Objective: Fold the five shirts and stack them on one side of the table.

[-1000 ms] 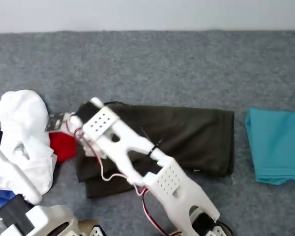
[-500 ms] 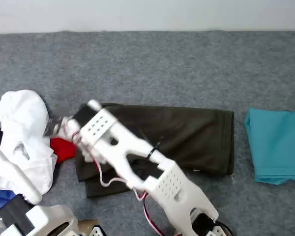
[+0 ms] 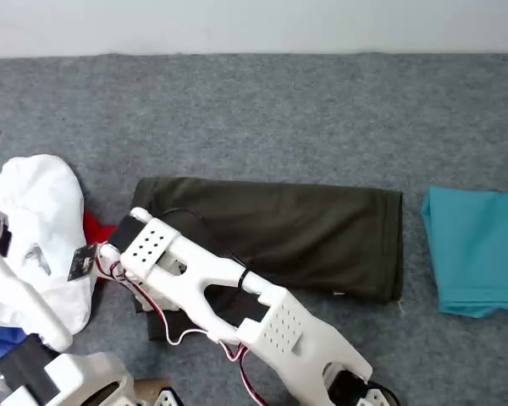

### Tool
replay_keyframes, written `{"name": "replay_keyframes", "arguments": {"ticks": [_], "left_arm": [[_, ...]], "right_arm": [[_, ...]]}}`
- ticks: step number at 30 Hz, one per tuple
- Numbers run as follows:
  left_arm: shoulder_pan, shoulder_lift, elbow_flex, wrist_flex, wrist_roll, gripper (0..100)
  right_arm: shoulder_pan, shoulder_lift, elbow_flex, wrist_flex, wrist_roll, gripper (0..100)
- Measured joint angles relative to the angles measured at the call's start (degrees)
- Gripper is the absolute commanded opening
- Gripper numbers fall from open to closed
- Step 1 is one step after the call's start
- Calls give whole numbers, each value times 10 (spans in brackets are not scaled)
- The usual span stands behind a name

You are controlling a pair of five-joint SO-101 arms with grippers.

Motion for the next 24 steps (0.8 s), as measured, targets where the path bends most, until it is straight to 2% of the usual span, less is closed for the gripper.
{"name": "replay_keyframes", "arguments": {"ticks": [4,8,24], "left_arm": [[0,0,4,0,1,15],[0,-1,4,-8,1,15],[0,-1,4,-25,-1,15]], "right_arm": [[4,1,0,-15,0,34],[19,3,-4,-19,0,25],[120,13,-169,26,17,25]]}}
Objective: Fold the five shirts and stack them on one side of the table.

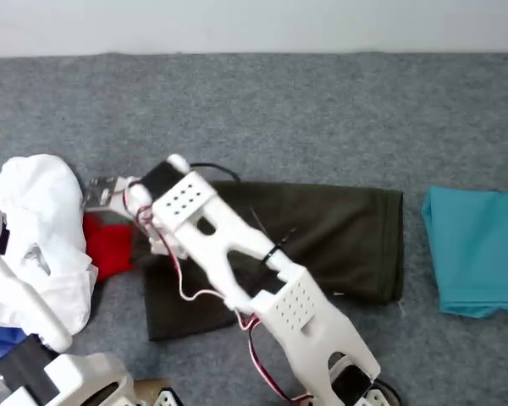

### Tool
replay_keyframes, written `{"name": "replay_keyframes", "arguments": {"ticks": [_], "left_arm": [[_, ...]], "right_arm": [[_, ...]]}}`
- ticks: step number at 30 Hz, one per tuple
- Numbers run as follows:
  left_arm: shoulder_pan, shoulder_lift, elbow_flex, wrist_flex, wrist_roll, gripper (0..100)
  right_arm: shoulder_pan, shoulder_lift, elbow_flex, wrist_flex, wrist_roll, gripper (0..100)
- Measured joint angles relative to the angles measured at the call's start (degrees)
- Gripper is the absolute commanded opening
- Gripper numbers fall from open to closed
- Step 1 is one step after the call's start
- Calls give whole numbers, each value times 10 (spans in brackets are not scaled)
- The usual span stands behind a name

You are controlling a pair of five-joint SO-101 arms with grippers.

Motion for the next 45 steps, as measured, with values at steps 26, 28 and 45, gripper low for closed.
{"name": "replay_keyframes", "arguments": {"ticks": [26,28,45], "left_arm": [[27,0,0,0,-1,15],[27,0,0,0,-1,15],[27,0,0,0,-1,15]], "right_arm": [[62,58,-137,9,-47,9],[30,43,-111,9,-46,9],[143,104,-85,0,-14,9]]}}
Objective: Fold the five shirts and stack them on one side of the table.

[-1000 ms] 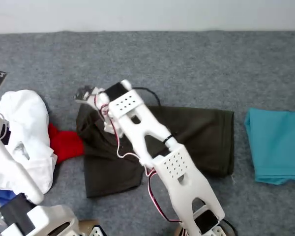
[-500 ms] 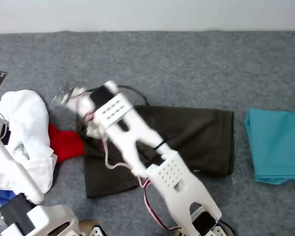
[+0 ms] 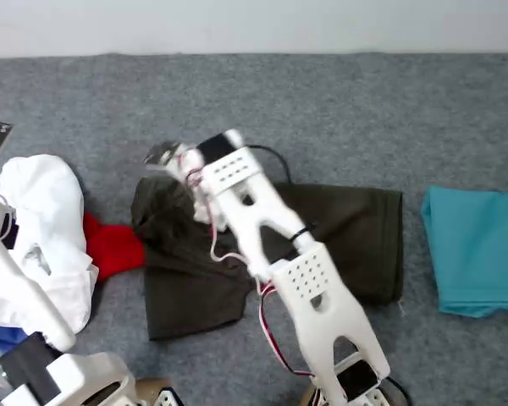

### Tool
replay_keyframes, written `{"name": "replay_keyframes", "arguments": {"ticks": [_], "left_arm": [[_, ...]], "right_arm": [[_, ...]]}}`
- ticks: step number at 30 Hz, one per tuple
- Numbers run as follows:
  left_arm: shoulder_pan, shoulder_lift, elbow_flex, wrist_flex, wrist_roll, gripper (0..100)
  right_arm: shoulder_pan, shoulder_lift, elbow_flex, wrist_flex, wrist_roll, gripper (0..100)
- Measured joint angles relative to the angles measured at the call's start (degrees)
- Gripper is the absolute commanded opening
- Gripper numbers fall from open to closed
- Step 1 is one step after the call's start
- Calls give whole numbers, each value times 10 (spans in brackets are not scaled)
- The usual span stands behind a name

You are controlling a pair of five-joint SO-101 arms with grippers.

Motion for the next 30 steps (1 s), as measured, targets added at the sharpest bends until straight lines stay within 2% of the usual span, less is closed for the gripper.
{"name": "replay_keyframes", "arguments": {"ticks": [5,13,15,20,25,30], "left_arm": [[0,0,0,0,0,15],[0,0,0,0,0,15],[0,0,0,0,0,15],[0,0,0,0,0,15],[0,0,0,0,0,15],[0,0,0,-3,0,15]], "right_arm": [[-12,-1,-47,10,0,9],[-114,-12,-23,11,-16,9],[-116,-11,-17,11,-16,9],[-57,39,-19,2,-16,9],[18,59,-89,4,0,10],[30,60,-139,9,0,10]]}}
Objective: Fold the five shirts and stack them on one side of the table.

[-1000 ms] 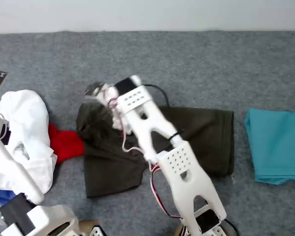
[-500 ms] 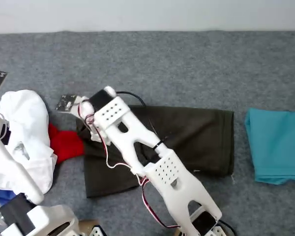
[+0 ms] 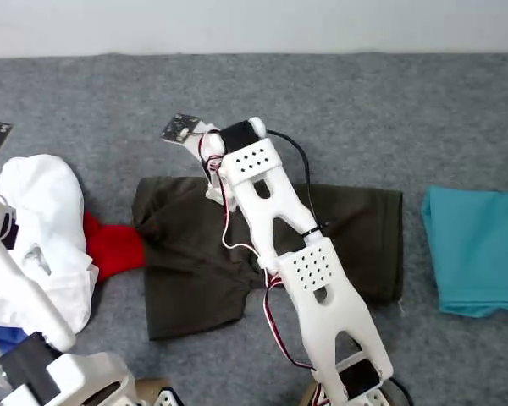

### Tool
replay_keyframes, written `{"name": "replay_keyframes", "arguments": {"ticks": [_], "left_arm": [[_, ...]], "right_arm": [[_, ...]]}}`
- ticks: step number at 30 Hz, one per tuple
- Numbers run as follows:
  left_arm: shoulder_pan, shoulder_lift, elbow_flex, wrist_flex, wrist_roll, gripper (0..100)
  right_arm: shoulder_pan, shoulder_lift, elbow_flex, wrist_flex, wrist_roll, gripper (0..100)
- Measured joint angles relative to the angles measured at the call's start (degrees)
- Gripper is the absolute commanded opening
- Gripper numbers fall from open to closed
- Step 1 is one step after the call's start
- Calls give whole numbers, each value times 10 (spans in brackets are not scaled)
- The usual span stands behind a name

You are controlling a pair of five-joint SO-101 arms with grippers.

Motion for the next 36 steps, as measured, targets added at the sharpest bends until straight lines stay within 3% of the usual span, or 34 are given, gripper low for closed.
{"name": "replay_keyframes", "arguments": {"ticks": [12,19,25,36], "left_arm": [[0,0,0,-6,0,15],[-4,0,0,-6,0,15],[-8,0,0,-6,0,15],[-9,0,0,-6,0,15]], "right_arm": [[-80,-58,41,0,-34,9],[-133,-227,320,0,-41,27],[-216,-380,549,0,-41,216],[-291,-491,818,-143,-43,193]]}}
